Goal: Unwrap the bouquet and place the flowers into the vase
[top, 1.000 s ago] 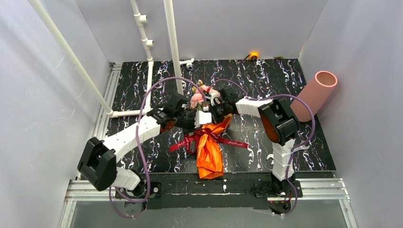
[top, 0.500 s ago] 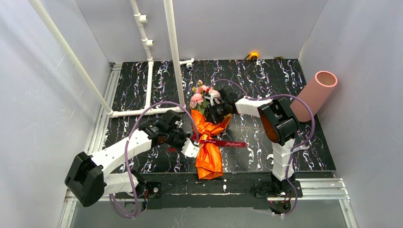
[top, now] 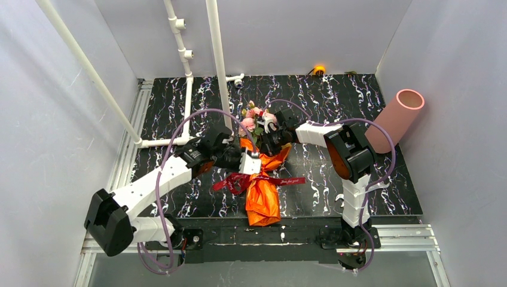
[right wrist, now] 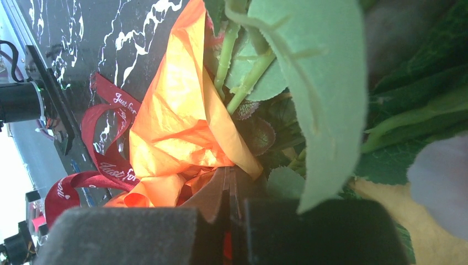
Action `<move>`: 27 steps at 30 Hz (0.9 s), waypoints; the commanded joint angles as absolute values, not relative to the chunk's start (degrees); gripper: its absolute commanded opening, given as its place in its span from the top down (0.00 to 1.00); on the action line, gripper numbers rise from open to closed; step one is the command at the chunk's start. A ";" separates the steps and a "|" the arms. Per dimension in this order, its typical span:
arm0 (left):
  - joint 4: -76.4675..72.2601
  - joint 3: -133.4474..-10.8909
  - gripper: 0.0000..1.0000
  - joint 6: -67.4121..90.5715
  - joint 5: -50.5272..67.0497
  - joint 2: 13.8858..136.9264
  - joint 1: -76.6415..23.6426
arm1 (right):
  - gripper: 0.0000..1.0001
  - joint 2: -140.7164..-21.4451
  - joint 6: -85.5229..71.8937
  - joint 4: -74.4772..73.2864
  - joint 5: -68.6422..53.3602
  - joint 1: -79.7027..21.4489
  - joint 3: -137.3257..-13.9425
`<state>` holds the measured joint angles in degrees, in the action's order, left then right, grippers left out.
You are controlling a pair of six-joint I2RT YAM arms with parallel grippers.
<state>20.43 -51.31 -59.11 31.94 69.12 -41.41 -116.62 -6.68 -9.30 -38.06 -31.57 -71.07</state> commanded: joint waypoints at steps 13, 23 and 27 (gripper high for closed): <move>12.49 -55.98 0.88 -50.15 33.06 86.59 -40.69 | 0.99 -121.81 -1.06 -16.77 -25.09 -30.76 -69.60; 12.04 -56.24 0.90 -49.52 30.81 92.56 -38.89 | 0.99 -121.72 -0.18 -17.90 -25.05 -30.81 -70.05; 13.95 -56.45 0.89 -52.17 31.07 94.20 -38.56 | 0.99 -121.73 -0.18 -18.08 -25.07 -30.77 -70.09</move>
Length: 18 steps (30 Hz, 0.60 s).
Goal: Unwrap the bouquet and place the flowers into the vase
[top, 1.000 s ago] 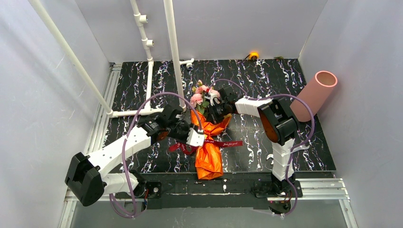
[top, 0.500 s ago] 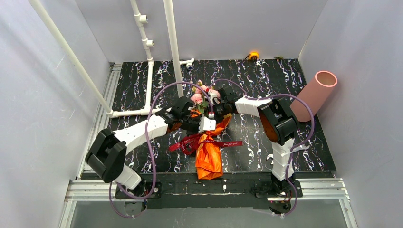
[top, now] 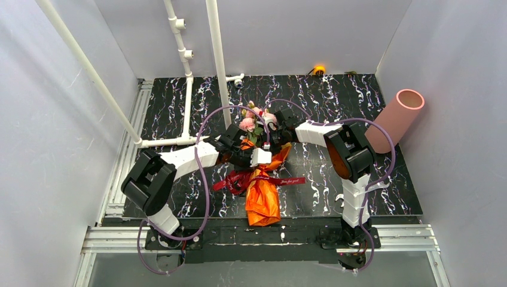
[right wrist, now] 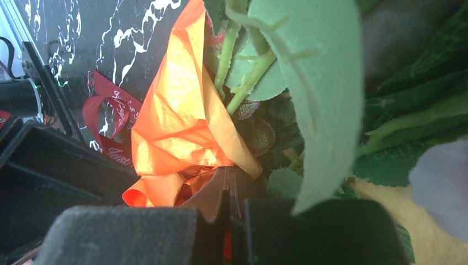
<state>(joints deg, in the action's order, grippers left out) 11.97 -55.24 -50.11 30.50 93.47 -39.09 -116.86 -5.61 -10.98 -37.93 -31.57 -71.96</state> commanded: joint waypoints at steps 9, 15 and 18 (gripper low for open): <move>15.73 -56.67 0.70 -53.93 31.21 97.67 -38.55 | 0.99 -122.03 -0.43 -18.04 -24.79 -30.76 -70.22; 15.46 -58.48 0.85 -53.08 30.82 99.76 -38.53 | 0.99 -122.43 -0.55 -17.95 -24.66 -30.76 -70.05; 15.36 -59.98 1.00 -50.97 31.67 97.44 -38.52 | 0.99 -122.60 -0.29 -18.02 -24.00 -30.76 -70.14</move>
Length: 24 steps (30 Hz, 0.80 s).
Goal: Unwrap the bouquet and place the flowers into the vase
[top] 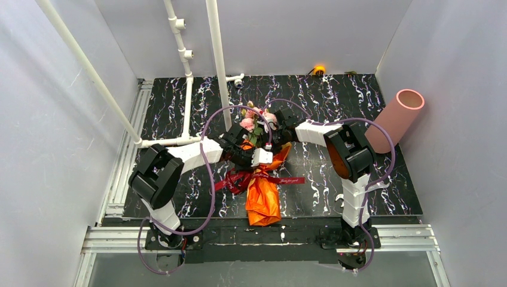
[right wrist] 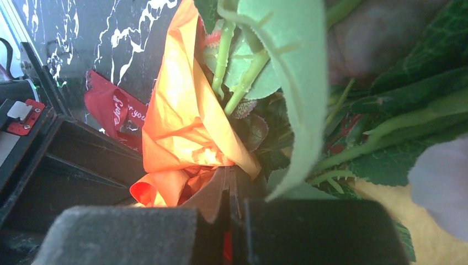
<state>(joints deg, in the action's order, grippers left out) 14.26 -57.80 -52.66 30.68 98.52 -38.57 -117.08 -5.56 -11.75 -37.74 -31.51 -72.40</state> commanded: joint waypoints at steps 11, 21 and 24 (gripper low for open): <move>12.78 -64.82 1.00 -42.21 35.52 86.55 -38.56 | 0.99 -123.89 -0.61 -17.66 -21.51 -30.85 -71.05; 13.53 -64.13 1.00 -42.48 35.22 85.19 -38.08 | 0.99 -123.66 -0.35 -17.93 -21.51 -30.80 -70.84; 15.38 -62.46 1.00 -43.50 34.63 84.54 -37.04 | 0.99 -123.39 -0.27 -18.00 -21.74 -30.82 -70.84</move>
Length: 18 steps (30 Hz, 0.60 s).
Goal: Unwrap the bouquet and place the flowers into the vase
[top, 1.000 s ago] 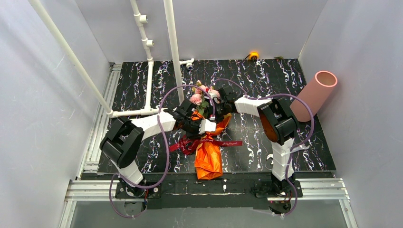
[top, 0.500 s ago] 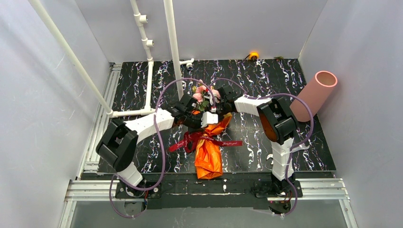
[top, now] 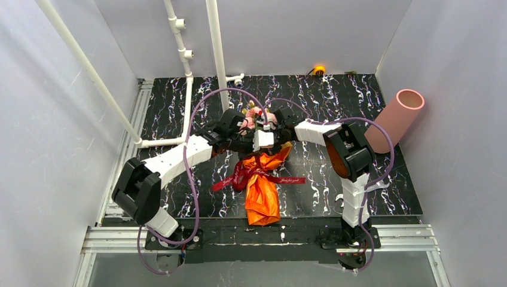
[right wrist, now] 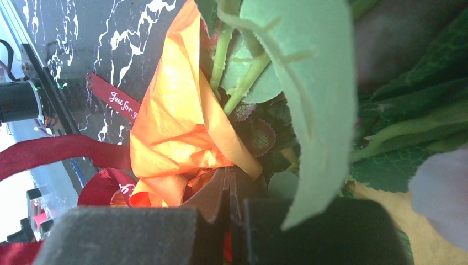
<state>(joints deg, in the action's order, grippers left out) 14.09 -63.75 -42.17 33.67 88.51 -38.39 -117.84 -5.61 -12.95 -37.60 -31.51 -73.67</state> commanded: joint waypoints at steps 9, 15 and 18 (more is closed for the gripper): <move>12.93 -58.43 0.67 -41.50 23.85 84.41 -36.38 | 0.99 -123.29 -0.26 -18.26 -22.15 -30.85 -70.82; 5.59 -52.25 0.98 -45.69 29.09 79.67 -36.56 | 0.99 -123.57 -0.18 -18.62 -22.50 -30.82 -71.34; 7.39 -51.52 1.00 -48.95 32.62 79.83 -36.67 | 0.99 -123.60 -0.18 -18.71 -22.59 -30.82 -71.53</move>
